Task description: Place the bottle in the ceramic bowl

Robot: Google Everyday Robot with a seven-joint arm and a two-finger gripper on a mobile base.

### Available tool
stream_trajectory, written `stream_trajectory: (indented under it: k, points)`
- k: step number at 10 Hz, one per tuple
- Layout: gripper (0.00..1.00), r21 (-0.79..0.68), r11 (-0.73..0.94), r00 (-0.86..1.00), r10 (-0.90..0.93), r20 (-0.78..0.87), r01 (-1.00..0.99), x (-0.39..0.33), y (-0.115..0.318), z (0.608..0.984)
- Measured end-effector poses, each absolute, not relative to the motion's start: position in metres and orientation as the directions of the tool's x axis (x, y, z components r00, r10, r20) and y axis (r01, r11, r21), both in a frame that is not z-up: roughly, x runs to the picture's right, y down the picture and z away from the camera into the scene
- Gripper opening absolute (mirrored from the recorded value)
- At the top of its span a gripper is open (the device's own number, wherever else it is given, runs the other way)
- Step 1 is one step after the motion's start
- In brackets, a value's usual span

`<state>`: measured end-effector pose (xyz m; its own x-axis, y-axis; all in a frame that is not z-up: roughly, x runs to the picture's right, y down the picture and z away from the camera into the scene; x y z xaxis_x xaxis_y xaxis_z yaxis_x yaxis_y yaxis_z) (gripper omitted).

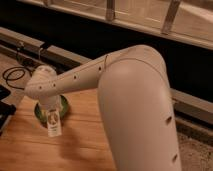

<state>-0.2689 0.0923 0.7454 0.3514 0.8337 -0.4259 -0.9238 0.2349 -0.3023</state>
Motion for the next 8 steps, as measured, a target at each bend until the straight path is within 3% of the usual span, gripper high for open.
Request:
stream_trajectory:
  k: [3, 5, 7, 8]
  points:
    - [0.00, -0.290, 0.247, 0.353, 0.841, -0.409, -0.925, -0.288, 0.036, 0.790]
    - [0.05, -0.313, 0.252, 0.365, 0.847, -0.387, -0.916, -0.311, 0.016, 0.808]
    - [0.00, -0.323, 0.254, 0.370, 0.851, -0.374, -0.912, -0.317, 0.007, 0.816]
    - [0.04, -0.325, 0.253, 0.370, 0.850, -0.375, -0.911, -0.318, 0.008, 0.815]
